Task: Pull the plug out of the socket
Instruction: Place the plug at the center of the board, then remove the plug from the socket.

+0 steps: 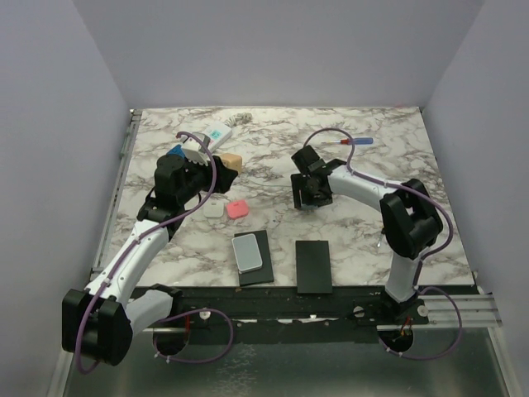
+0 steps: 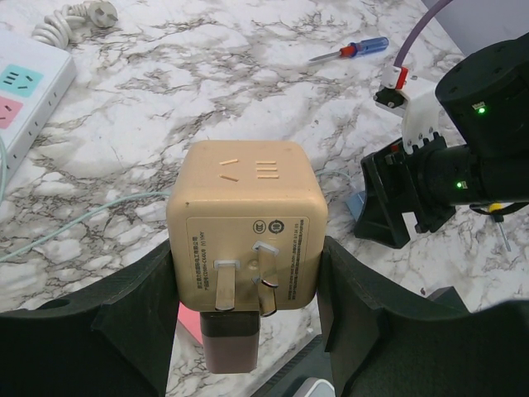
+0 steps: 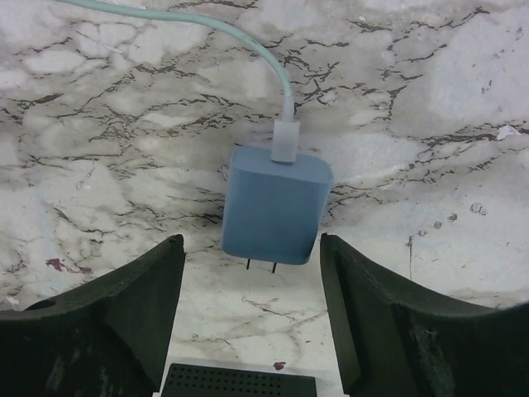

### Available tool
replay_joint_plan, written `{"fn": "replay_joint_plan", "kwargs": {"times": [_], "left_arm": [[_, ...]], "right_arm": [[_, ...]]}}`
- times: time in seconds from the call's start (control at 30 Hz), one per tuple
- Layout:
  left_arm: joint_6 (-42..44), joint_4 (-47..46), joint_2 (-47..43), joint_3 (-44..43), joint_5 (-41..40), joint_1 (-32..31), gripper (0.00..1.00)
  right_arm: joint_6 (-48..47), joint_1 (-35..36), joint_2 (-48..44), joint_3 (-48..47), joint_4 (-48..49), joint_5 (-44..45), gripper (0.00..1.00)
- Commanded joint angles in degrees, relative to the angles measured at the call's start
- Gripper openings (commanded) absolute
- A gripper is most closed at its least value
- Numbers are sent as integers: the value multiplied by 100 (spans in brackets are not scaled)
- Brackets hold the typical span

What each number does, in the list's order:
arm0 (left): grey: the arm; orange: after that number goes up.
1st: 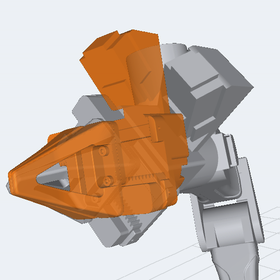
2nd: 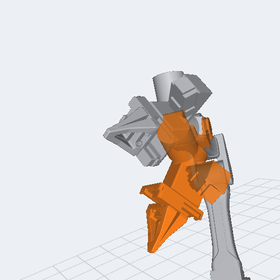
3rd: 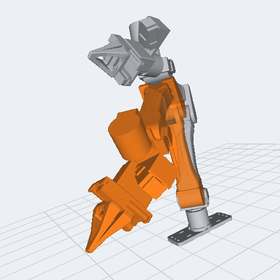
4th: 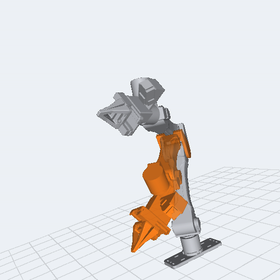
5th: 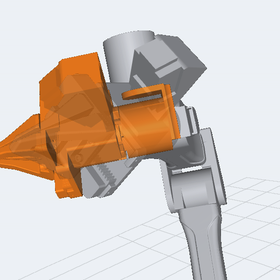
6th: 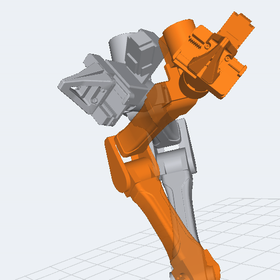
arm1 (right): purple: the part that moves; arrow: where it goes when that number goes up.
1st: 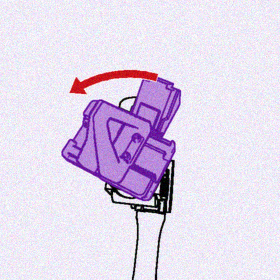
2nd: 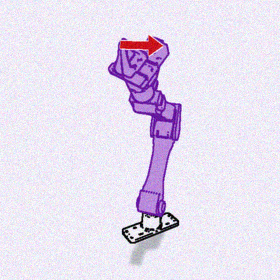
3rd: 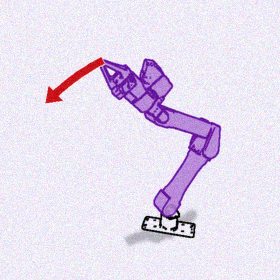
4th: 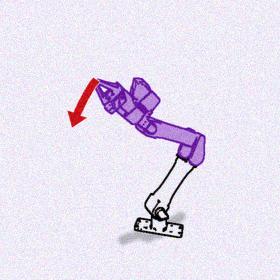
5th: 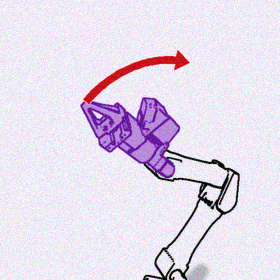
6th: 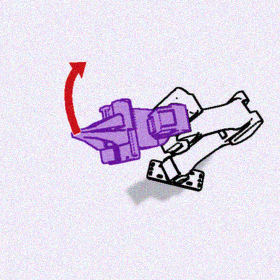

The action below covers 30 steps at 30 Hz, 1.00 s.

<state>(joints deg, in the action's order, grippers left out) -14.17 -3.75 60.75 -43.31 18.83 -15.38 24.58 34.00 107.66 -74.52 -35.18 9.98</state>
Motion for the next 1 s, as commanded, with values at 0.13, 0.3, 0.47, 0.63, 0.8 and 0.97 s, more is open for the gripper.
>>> {"fn": "replay_joint_plan", "kwargs": {"times": [0.13,0.3,0.47,0.63,0.8,0.97], "left_arm": [[-139,-326,-121,9,59,15,0],[-821,-906,-211,191,105,17,0],[-2211,-2095,-191,456,241,17,0],[-3232,-2735,185,217,405,-85,0],[-3797,-2766,565,115,-255,-412,0],[-4214,-3191,796,509,-385,-508,0]], "right_arm": [[110,-34,-776,340,589,-69,74],[46,-40,-1643,813,1368,-348,75],[-46,-39,-2657,1518,2425,-1129,75],[298,-28,-3527,2276,3955,-2089,75],[579,498,-3471,2123,4513,-1800,74],[484,888,-2871,1600,4580,-1703,71]]}}
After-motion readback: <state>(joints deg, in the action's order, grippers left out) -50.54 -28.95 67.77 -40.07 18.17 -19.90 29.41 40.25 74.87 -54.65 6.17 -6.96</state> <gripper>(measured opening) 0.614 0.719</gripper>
